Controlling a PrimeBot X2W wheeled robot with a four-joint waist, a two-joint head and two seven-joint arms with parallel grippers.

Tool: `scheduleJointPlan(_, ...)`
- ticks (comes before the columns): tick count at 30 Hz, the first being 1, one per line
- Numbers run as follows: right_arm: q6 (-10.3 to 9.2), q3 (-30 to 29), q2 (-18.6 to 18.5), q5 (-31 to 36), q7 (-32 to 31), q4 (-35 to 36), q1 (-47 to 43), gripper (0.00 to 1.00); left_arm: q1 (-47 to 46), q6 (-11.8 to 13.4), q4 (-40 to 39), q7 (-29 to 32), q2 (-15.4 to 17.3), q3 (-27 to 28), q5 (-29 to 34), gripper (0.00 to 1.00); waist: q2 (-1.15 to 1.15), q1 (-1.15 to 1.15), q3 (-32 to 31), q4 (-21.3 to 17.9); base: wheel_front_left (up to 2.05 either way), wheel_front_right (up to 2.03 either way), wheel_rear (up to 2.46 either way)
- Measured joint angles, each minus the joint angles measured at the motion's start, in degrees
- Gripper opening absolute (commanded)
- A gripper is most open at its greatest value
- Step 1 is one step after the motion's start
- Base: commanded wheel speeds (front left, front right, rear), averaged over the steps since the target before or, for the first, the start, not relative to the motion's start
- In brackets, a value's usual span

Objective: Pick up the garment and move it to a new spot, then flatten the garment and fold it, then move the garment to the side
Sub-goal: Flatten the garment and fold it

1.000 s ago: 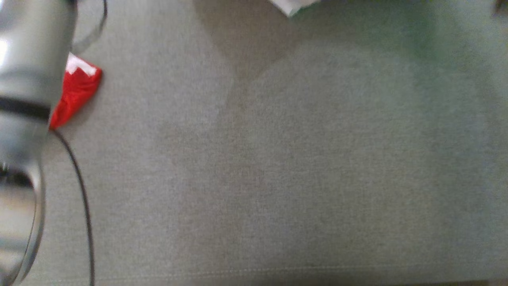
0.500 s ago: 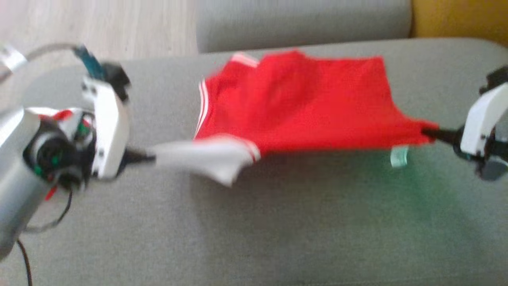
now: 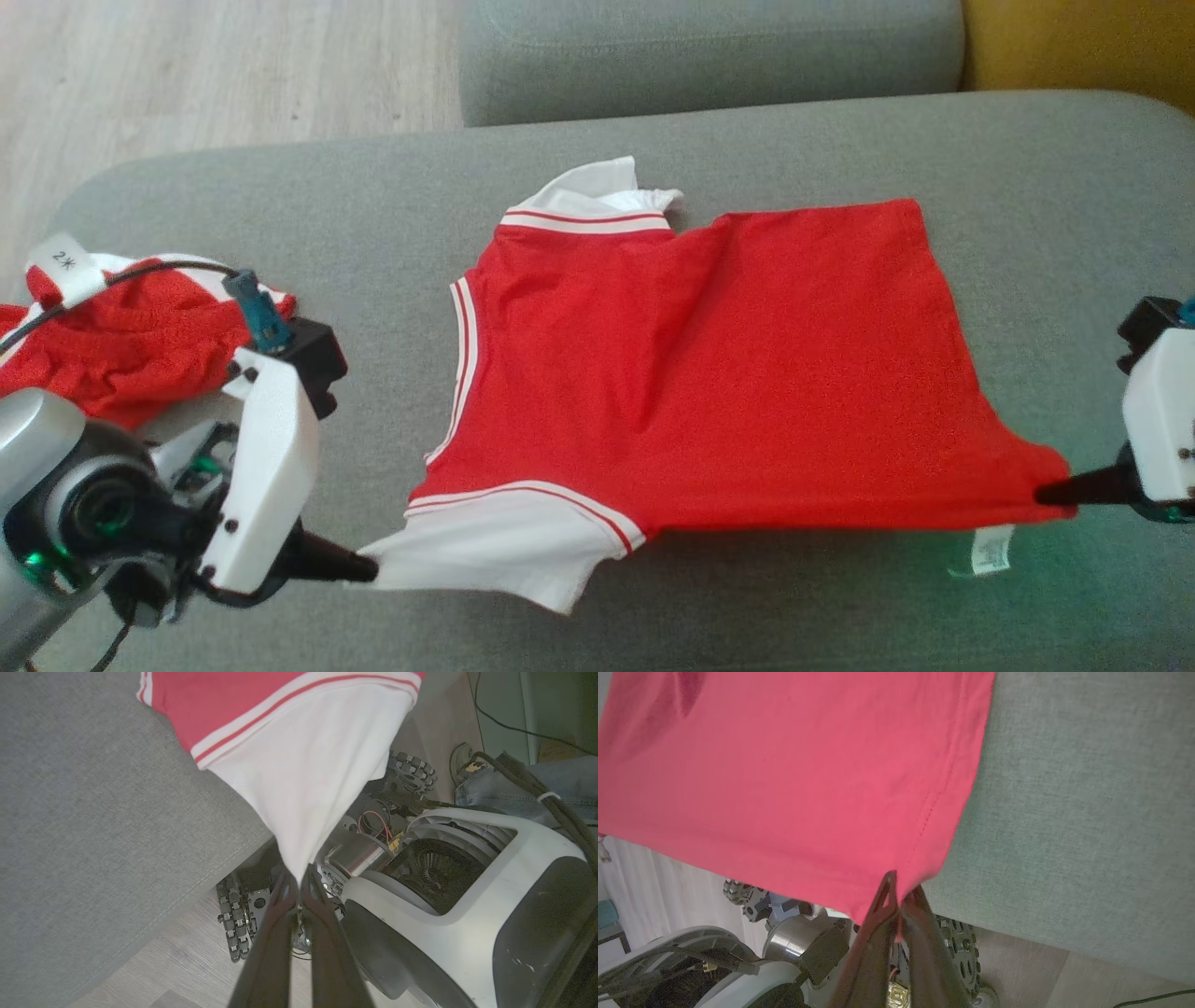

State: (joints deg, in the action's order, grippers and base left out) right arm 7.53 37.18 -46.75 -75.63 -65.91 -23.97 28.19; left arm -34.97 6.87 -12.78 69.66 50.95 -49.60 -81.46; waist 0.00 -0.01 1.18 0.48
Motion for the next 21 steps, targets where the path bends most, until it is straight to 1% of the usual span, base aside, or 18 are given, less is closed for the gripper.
scheduleJointPlan(2,0.0,-1.22,-1.08,0.09,-1.65,2.03,-1.31,0.0,0.1,0.55,-1.07,0.42,0.8,0.02,-0.45,0.0,0.0,0.0,0.72,-0.12,0.0,0.0,0.0)
scheduleJointPlan(7,0.0,-5.36,-1.8,0.8,-5.68,5.83,-3.91,0.0,0.38,1.4,-2.37,1.42,1.38,0.07,-0.97,0.0,0.0,0.0,2.09,-0.61,0.0,0.0,0.0)
scheduleJointPlan(10,0.0,-8.68,-1.72,2.13,-7.44,6.89,-4.25,0.0,0.21,1.71,-2.19,1.94,1.23,0.1,-0.97,0.0,0.0,0.0,3.01,-0.92,0.0,0.0,0.0)
scheduleJointPlan(12,0.0,-11.4,-1.05,3.47,-8.17,6.83,-4.14,0.0,-0.67,1.74,-1.33,2.24,0.59,0.13,-0.85,0.0,0.0,0.0,3.83,-1.13,0.0,0.0,0.0)
scheduleJointPlan(14,0.0,-14.01,0.99,5.48,-9.17,6.34,-3.85,0.0,-2.72,1.74,0.63,2.66,-0.91,0.14,-0.36,0.0,0.0,0.0,4.83,-1.34,0.0,0.0,0.0)
scheduleJointPlan(15,0.0,-16.12,4.02,7.78,-10.09,4.55,-2.76,0.0,-5.45,1.79,3.14,2.79,-3.12,0.16,0.66,0.0,0.0,0.0,5.99,-1.52,0.0,0.0,0.0)
scheduleJointPlan(21,0.0,-23.07,13.24,16.41,-11.84,-1.99,3.31,0.0,-12.95,1.6,14.57,1.82,-10.18,0.16,3.98,0.0,0.0,0.01,9.78,-2.05,0.0,0.0,0.0)
